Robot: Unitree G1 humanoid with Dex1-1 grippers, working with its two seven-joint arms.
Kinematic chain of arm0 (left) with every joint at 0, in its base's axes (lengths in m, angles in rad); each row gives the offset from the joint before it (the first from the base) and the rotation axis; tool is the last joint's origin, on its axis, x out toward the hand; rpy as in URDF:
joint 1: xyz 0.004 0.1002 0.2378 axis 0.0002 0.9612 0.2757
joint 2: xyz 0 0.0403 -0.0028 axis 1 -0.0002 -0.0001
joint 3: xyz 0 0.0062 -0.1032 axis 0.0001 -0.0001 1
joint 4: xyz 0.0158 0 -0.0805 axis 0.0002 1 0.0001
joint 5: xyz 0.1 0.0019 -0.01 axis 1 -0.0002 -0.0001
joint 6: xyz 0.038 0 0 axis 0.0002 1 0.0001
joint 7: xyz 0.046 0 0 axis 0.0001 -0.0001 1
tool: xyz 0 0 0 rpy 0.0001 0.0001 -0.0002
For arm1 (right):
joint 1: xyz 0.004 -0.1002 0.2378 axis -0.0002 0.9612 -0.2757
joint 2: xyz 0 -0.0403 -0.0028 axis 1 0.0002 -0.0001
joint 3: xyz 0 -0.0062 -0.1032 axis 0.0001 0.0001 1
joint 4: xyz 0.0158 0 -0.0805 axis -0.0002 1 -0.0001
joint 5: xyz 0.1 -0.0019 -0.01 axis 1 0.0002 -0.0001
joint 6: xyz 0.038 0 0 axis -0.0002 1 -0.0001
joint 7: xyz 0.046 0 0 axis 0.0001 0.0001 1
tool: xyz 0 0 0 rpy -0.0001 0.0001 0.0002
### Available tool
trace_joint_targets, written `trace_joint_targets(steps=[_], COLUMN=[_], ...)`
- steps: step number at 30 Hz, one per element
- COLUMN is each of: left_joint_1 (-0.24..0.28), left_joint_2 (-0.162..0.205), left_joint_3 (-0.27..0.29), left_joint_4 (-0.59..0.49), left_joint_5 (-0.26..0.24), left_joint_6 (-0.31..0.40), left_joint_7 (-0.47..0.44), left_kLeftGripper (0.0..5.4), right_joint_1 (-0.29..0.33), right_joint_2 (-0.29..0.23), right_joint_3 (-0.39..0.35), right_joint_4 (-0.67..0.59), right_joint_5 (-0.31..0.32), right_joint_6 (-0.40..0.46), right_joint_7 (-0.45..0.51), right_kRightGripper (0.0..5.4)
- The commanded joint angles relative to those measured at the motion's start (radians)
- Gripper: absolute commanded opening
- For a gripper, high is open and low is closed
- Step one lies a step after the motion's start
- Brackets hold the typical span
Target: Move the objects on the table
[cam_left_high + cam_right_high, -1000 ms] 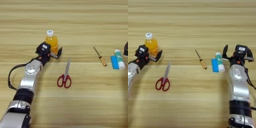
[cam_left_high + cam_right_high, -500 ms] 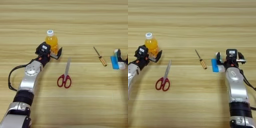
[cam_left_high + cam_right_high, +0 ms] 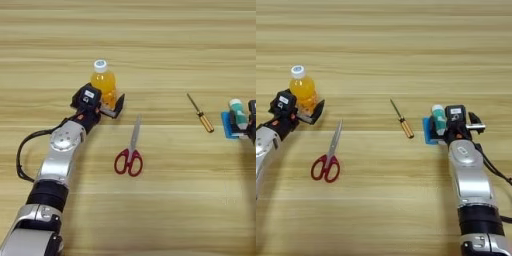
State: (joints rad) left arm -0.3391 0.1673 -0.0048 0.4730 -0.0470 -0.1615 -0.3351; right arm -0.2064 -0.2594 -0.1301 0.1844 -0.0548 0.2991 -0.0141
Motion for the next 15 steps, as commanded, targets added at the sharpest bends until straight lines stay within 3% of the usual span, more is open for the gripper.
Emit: trace_joint_targets(steps=[1, 15], left_joint_1=[0.005, 0.009], left_joint_2=[-0.003, -0.005], left_joint_3=[-0.002, -0.005], left_joint_4=[-0.012, -0.015], left_joint_5=[0.001, 0.004], left_joint_6=[0.012, 0.011], left_joint_7=[0.005, 0.007], left_kLeftGripper=[5.35, 5.35], right_joint_1=[0.004, 0.008], right_joint_2=[-0.012, -0.025], right_joint_3=[-0.001, -0.016], right_joint_4=[0.026, 0.034], right_joint_5=[-0.014, -0.003], right_joint_6=[0.029, 0.04], right_joint_7=[-0.004, -0.006], right_kRightGripper=[5.4, 5.4])
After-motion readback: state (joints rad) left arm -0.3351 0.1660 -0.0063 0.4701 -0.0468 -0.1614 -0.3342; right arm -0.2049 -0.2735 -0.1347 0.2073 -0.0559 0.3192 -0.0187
